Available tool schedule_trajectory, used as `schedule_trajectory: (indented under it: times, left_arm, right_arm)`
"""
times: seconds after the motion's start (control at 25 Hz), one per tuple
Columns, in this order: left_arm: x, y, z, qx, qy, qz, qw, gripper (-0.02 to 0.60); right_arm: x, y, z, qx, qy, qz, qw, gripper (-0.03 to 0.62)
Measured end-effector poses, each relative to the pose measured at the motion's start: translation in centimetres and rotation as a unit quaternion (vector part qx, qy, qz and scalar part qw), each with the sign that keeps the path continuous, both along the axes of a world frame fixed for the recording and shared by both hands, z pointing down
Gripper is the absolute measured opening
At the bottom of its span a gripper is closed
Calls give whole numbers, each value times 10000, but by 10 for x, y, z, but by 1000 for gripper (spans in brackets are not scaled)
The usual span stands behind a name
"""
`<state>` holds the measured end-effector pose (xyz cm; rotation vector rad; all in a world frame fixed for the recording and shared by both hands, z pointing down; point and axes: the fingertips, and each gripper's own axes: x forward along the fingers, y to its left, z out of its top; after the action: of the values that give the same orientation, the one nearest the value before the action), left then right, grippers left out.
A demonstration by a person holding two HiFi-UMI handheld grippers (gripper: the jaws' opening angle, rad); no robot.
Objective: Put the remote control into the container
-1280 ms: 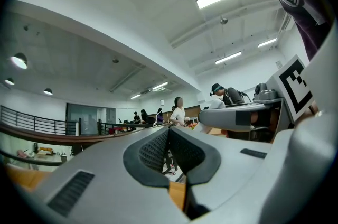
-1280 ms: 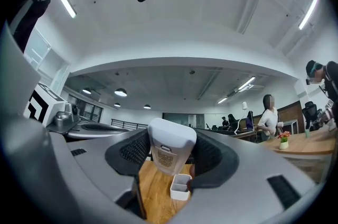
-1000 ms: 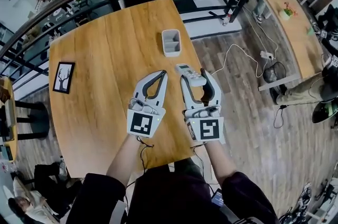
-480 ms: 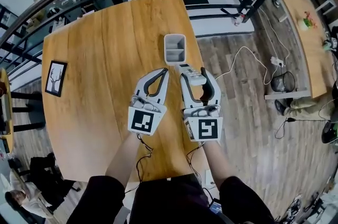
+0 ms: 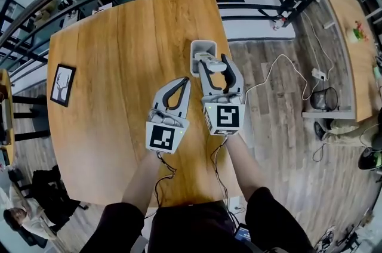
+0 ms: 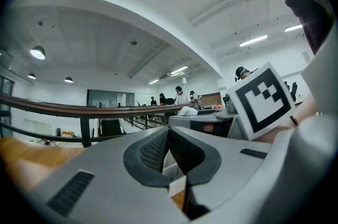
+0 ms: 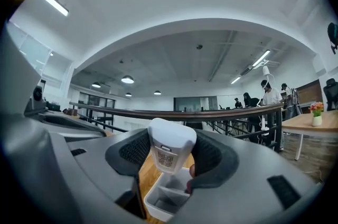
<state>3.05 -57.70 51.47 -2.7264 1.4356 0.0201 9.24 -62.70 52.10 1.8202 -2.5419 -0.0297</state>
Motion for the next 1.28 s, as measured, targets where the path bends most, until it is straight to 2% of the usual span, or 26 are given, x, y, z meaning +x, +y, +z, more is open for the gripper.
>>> schedule_trajectory:
  times: [0.32,0.64,1.12,1.28]
  left_arm:
    - [-8,-3,15,-201,137,-207,9995,12]
    - [-19,3,20,-293,102,-302,9991,12]
    - [-26,11,20,-309,68,-348,9989,12]
    - [-21,13,14,-244,43,-311,9992,12]
  right_arm:
    - [0,-50,60,-623,203,230,9976,259]
    - [-5,-64,100,-1187,587,436,9902,259]
    - [-4,-70,121,-1598,739,486,9832,261]
    - [-5,-69,119,-1715,662,301,9825,261]
